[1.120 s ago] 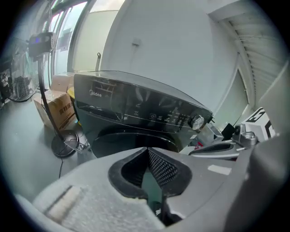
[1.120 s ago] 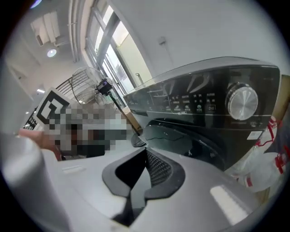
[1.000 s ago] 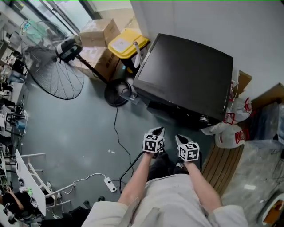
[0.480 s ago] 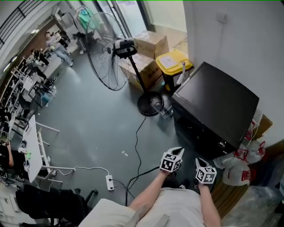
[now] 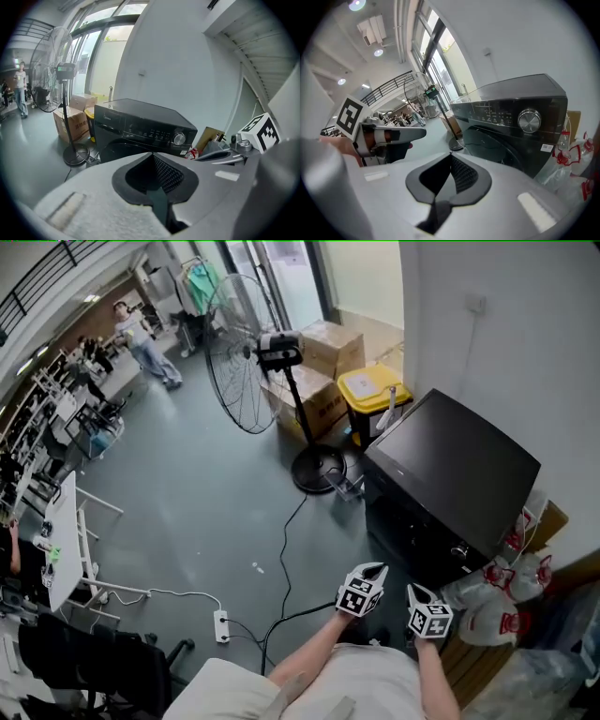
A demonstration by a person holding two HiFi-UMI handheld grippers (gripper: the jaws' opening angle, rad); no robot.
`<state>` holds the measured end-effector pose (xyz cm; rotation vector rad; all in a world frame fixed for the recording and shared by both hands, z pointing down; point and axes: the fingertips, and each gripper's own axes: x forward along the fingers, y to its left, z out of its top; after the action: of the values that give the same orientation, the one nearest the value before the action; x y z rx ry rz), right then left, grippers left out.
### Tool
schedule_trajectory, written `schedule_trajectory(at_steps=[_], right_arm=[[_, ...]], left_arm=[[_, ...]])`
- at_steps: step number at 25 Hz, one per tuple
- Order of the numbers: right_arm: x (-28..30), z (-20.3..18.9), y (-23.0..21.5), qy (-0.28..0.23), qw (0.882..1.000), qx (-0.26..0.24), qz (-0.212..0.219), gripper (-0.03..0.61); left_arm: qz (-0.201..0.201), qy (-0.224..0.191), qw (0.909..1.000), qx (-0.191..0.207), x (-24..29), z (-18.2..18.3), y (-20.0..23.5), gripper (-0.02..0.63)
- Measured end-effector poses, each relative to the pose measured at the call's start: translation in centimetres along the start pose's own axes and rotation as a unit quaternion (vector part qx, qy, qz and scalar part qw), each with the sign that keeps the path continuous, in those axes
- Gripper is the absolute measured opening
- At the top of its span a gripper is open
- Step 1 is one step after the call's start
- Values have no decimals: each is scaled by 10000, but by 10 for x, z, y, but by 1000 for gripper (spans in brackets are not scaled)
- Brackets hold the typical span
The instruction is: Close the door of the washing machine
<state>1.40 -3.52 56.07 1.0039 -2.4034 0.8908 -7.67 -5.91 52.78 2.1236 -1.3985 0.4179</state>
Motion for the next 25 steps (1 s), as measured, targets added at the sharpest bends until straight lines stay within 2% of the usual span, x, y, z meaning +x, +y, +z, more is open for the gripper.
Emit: schedule_trajectory(at_steps=[8,15,25], right_arm=[[-5,4,8,-180,9998,-27,67,2],[-10,13,11,-497,9985,-234,50,2],[-13,16,1,-510,9984,-221,-53,2]], left_arm=[[140,-267,9995,-28,-20,12,2,6],[155,-142,9997,-83,-23,-2,2,5],[243,-315,9988,-273,-15,12,9,5]])
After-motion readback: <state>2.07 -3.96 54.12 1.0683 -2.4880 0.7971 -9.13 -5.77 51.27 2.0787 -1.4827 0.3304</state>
